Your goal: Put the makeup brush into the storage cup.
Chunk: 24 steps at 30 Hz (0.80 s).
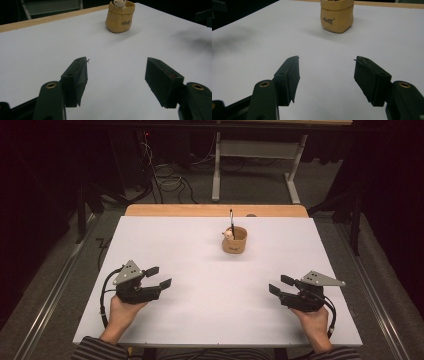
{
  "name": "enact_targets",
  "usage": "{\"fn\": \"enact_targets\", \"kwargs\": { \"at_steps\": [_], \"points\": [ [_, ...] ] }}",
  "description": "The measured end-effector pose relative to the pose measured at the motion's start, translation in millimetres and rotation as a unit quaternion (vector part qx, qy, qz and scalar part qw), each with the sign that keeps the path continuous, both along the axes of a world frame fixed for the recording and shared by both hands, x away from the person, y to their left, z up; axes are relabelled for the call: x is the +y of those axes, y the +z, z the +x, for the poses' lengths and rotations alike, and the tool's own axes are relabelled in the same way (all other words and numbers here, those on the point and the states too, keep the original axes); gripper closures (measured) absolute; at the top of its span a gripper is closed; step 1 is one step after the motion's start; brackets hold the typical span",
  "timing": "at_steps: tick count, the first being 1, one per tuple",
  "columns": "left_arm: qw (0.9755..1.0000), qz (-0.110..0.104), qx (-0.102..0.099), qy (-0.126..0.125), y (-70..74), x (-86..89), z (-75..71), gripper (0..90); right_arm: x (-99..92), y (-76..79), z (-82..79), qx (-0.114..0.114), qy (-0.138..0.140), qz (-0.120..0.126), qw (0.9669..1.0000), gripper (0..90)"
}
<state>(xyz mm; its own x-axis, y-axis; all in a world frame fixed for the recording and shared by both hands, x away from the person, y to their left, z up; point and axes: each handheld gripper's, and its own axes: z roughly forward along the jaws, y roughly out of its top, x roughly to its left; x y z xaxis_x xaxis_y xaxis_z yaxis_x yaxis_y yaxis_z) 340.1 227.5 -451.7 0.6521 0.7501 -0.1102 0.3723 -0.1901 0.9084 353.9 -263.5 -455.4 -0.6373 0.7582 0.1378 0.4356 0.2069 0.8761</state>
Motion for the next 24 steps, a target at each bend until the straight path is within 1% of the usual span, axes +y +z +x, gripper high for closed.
{"fn": "enact_targets", "kwargs": {
  "at_steps": [4, 17, 19, 24],
  "points": [
    [1.0000, 0.000, 0.001, -0.001, -0.3, -0.5, 0.1, 34.9, -1.4, -0.2, -0.2, 0.002, -0.002, 0.000, 1.0000, 38.6],
    [1.0000, -0.001, 0.001, -0.002, -0.3, -0.3, 0.3, 34.9, -2.5, 1.3, -2.2, -0.013, -0.004, 0.002, 0.9999, 38.0],
    [1.0000, -0.001, 0.000, 0.000, -0.1, 0.0, 0.2, 34.9, -2.8, 1.8, -2.9, -0.016, -0.007, 0.002, 0.9998, 36.9],
    [1.0000, -0.003, -0.002, 0.003, 0.2, 0.5, -0.1, 34.7, -5.0, 3.9, -5.3, -0.040, -0.018, 0.006, 0.9990, 34.1]
  ]
}}
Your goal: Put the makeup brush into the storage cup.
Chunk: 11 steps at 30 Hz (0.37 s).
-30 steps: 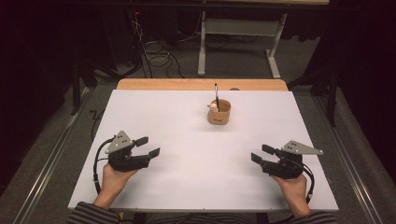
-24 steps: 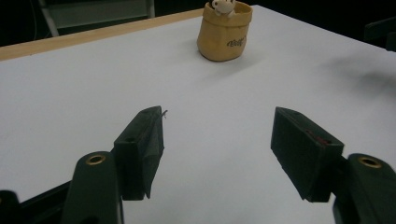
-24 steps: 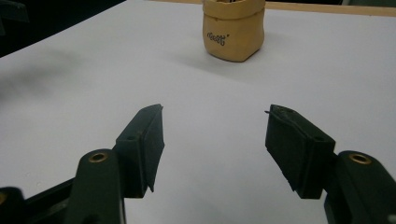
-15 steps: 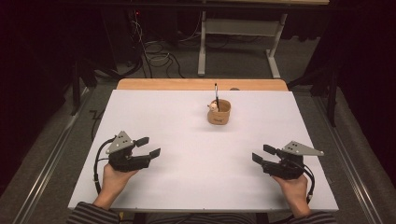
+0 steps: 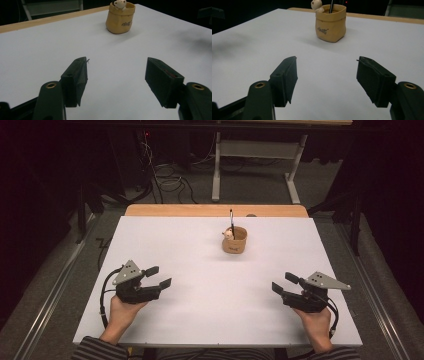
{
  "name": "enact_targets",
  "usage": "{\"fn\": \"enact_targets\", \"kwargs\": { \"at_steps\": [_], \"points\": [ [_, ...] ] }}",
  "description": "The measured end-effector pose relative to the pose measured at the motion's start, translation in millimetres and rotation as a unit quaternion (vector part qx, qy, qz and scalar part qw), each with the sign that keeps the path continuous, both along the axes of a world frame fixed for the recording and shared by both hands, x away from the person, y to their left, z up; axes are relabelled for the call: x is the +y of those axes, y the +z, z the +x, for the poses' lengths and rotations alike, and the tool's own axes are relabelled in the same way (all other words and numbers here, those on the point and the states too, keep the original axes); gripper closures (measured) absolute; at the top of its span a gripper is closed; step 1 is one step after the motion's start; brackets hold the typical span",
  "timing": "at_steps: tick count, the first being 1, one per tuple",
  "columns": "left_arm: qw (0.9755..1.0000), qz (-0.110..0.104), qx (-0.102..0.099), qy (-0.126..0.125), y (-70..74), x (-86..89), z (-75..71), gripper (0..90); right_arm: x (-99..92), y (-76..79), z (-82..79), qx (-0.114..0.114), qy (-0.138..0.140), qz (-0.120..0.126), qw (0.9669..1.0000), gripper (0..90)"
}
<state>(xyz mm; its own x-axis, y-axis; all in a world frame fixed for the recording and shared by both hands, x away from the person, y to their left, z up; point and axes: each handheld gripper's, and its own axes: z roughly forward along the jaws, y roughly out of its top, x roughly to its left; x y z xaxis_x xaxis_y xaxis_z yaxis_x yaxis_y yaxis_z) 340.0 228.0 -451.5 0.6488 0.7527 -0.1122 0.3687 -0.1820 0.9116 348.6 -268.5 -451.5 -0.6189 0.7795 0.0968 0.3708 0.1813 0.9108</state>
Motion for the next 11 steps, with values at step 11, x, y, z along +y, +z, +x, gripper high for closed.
{"fn": "enact_targets", "kwargs": {
  "at_steps": [11],
  "points": [
    [1.0000, -0.002, -0.002, 0.003, 0.1, 0.7, 0.4, 34.7, -1.6, -0.2, 0.0, -0.004, -0.005, 0.006, 1.0000, 33.0]
  ]
}}
